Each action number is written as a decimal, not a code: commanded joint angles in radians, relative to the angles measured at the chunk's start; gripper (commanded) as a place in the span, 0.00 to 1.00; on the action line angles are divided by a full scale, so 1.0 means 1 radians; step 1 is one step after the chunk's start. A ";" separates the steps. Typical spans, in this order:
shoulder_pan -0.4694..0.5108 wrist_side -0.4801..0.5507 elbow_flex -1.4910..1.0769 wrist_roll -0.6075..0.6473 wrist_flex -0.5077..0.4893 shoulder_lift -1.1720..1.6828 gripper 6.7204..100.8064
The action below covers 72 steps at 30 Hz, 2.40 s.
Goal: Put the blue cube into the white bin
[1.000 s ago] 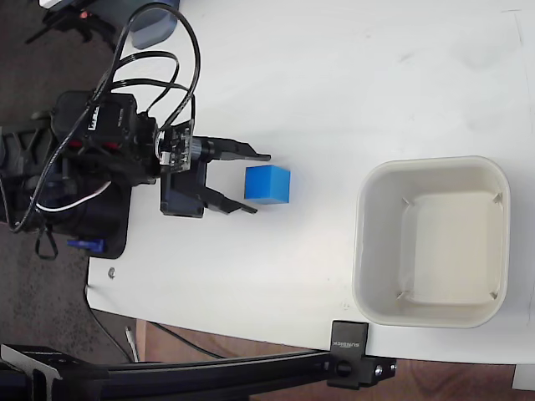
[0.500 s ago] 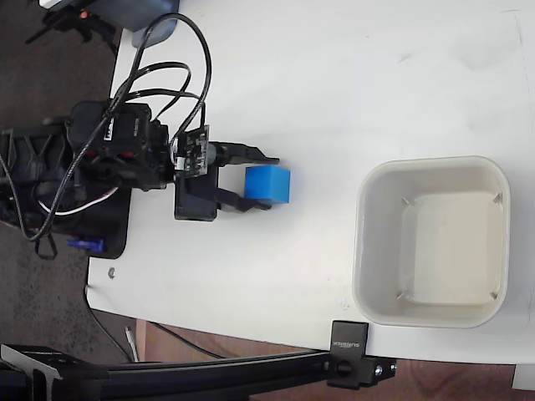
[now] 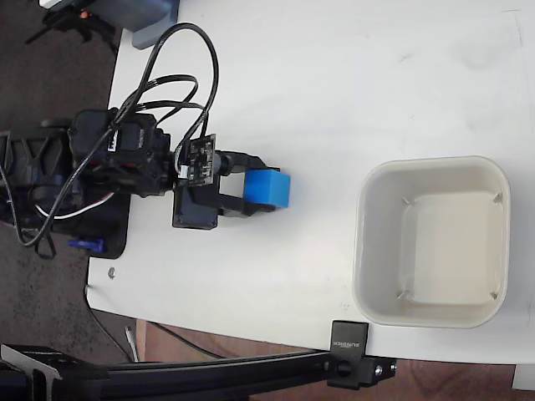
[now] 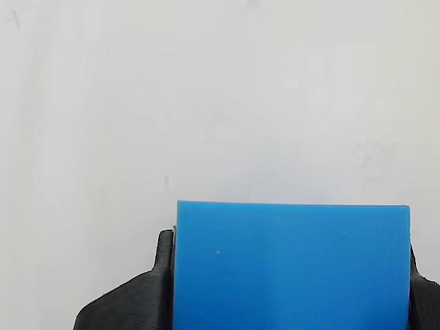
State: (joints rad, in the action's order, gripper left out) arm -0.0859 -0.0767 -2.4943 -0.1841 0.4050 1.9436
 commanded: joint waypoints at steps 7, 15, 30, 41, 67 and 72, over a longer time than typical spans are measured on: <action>0.097 0.061 0.715 0.104 0.293 -0.169 0.30; 0.215 0.206 1.207 0.189 0.370 -0.526 0.31; 0.310 0.321 1.402 0.196 0.273 -0.798 0.34; 0.311 0.330 1.457 0.207 0.321 -0.825 0.99; -0.058 -0.107 -0.336 0.092 0.325 0.867 0.99; -0.061 -0.117 -0.443 0.107 0.328 1.000 0.99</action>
State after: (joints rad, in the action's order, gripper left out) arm -0.1427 -0.1856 -2.9376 -0.0782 0.7501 2.8870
